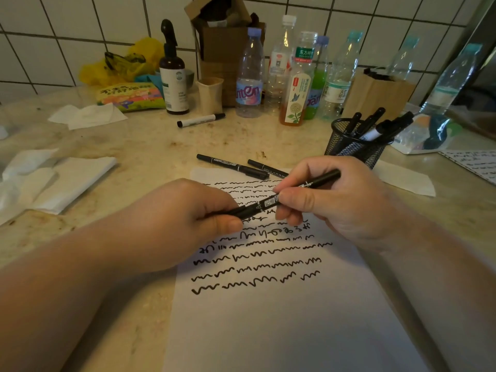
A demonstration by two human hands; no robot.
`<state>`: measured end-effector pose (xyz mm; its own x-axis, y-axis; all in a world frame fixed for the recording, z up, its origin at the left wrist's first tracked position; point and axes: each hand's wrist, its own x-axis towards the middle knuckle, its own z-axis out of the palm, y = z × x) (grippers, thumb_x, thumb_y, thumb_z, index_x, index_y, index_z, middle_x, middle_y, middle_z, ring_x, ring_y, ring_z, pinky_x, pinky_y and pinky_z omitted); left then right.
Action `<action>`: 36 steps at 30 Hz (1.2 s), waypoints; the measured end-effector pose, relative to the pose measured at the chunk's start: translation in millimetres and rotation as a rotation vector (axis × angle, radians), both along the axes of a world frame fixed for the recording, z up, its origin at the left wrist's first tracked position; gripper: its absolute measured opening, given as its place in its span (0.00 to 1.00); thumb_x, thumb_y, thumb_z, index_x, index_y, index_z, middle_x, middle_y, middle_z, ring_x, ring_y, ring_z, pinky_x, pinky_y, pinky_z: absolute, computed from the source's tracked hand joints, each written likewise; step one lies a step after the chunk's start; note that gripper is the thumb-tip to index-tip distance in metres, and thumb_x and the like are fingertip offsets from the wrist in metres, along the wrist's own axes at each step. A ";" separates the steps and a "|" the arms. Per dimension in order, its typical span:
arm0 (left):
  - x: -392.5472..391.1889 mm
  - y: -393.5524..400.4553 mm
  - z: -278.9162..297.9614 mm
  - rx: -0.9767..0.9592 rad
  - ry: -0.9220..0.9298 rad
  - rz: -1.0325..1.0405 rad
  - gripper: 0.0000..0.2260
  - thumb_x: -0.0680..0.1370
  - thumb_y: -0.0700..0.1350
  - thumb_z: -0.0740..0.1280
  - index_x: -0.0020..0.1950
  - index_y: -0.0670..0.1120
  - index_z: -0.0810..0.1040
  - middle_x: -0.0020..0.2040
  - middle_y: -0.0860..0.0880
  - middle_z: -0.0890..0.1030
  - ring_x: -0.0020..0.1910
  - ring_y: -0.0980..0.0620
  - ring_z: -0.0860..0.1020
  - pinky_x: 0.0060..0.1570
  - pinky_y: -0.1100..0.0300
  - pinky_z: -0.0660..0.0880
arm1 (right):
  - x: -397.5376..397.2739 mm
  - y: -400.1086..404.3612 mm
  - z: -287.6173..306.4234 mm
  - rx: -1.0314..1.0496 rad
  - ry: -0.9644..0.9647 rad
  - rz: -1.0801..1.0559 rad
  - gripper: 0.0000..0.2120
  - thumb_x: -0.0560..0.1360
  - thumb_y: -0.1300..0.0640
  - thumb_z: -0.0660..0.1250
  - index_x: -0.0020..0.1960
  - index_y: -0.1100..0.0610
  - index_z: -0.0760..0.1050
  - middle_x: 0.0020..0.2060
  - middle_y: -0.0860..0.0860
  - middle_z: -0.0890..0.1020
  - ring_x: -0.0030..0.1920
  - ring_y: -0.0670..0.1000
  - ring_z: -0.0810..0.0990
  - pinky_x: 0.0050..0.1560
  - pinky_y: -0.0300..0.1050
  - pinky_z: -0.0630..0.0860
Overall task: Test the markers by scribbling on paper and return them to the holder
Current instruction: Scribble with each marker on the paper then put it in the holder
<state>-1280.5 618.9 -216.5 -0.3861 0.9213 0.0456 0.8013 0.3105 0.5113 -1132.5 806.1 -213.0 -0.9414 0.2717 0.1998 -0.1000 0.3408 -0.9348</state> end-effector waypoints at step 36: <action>-11.1 1.1 -6.6 -0.002 0.077 0.067 0.07 0.78 0.51 0.62 0.50 0.62 0.78 0.32 0.55 0.79 0.29 0.59 0.75 0.27 0.67 0.68 | -28.6 -20.4 43.8 0.856 -0.407 -0.310 0.06 0.78 0.52 0.68 0.53 0.44 0.81 0.42 0.38 0.73 0.40 0.38 0.72 0.36 0.34 0.63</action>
<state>-1291.5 620.0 -223.1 -0.4422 0.8938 0.0755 0.8158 0.3658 0.4479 -1161.1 785.7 -169.1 -0.8936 0.4321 0.1214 0.3807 0.8729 -0.3051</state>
